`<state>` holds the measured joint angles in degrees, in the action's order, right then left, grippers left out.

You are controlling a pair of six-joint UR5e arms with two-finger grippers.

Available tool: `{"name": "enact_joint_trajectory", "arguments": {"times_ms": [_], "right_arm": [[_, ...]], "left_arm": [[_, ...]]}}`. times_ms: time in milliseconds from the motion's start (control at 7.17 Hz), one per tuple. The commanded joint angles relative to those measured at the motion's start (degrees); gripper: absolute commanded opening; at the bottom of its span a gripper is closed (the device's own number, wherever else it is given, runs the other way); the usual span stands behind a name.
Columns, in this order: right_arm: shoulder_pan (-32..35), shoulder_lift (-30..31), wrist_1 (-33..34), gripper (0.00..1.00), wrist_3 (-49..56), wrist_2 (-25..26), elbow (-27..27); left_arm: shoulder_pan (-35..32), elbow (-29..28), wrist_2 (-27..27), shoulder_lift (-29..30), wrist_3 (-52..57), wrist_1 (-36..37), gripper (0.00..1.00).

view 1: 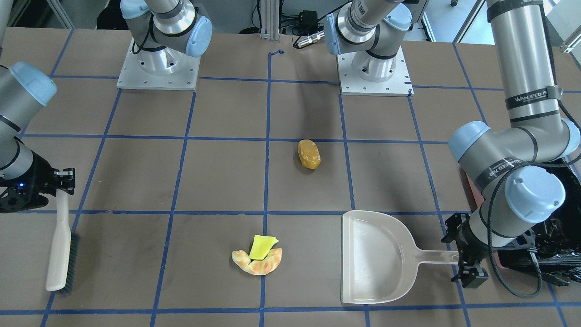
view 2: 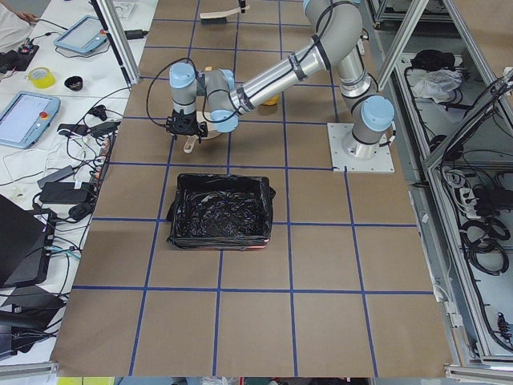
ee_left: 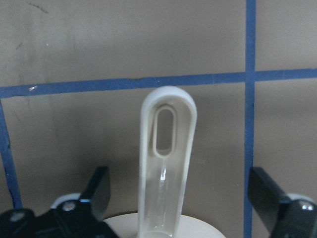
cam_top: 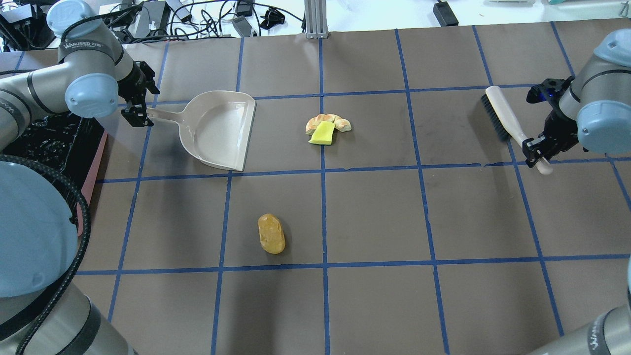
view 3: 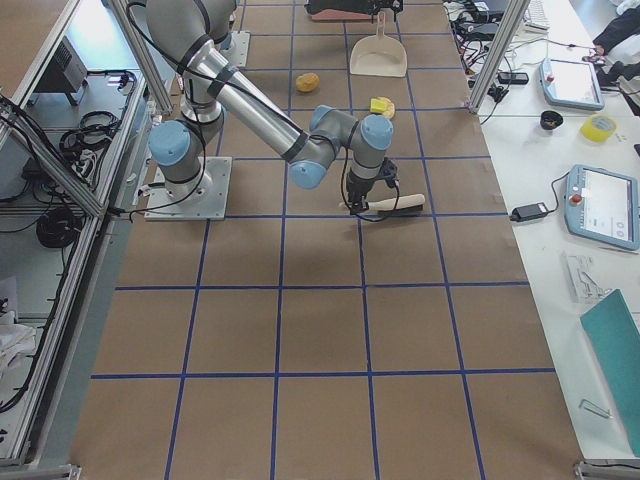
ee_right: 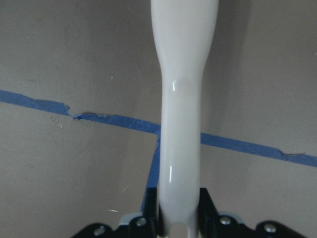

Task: Sweep and dump trash into bin
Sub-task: 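Lift the white brush with the right gripper, holding the dustpan with the left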

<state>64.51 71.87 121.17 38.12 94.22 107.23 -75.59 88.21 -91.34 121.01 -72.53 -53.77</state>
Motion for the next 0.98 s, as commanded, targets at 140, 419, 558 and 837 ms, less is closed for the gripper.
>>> {"name": "enact_joint_trajectory", "arguments": {"times_ms": [140,419,558,837], "right_arm": [[0.1,0.5,-0.2,0.00,-0.2,0.1,-0.1],[0.7,2.0,-0.7,0.00,-1.3,0.2,-0.5],[3.3,2.9,-1.6,0.00,-4.7,0.3,-1.1],[11.2,3.7,-7.6,0.00,-17.0,1.5,-4.0]], "left_arm": [[0.6,0.7,-0.3,0.1,-0.2,0.0,1.00],[1.0,1.1,-0.3,0.1,-0.4,-0.7,0.97],[1.0,1.1,-0.2,0.2,-0.5,-0.7,0.95],[1.0,0.9,0.5,0.6,0.2,-0.6,0.30]]}}
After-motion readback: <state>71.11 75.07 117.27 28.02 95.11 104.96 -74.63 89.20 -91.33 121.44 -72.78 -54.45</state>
